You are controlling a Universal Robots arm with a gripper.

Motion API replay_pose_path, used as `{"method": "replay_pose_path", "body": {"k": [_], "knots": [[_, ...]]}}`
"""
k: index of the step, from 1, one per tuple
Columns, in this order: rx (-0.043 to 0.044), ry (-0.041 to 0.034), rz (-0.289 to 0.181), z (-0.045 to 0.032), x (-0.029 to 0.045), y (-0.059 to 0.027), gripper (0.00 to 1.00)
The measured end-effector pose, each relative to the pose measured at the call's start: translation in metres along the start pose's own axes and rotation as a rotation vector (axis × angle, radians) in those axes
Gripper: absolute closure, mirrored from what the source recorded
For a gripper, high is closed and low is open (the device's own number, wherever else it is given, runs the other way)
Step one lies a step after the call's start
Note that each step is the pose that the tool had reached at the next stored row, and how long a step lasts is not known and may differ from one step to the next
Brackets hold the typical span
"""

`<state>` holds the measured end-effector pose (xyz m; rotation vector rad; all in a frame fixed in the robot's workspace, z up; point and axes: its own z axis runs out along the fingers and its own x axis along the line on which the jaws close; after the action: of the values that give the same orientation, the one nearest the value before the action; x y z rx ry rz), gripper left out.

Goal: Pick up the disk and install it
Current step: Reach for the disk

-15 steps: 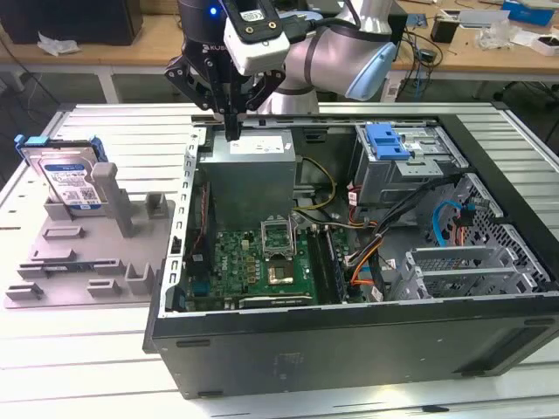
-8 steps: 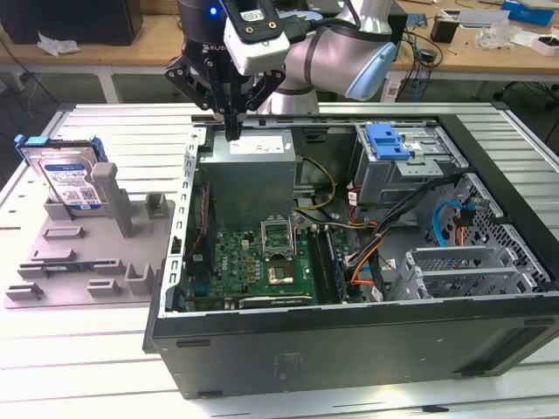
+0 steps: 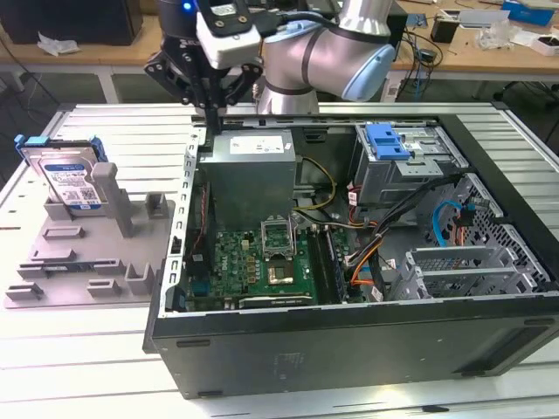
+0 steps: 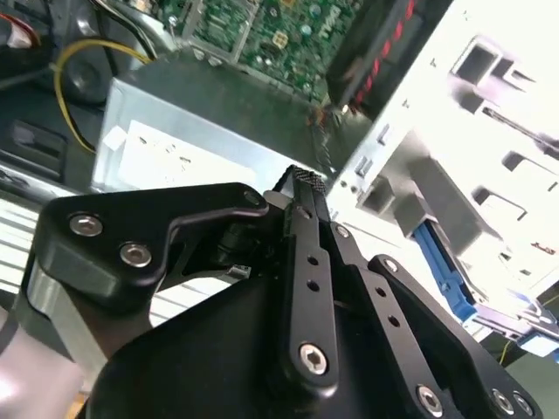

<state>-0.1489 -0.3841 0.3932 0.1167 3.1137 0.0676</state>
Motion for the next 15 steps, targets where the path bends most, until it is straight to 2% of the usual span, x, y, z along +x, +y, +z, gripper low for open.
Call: {"method": "replay_pose_path", "body": {"k": [5,13,15], "knots": [[0.0000,-0.0001,0.000,0.0001,0.0159,0.0084,0.89],[0.0002,-0.0001,0.000,0.0008,0.0520,0.0208,0.89],[0.0005,-0.0001,0.000,0.0010,0.0645,0.0221,0.89]]}}
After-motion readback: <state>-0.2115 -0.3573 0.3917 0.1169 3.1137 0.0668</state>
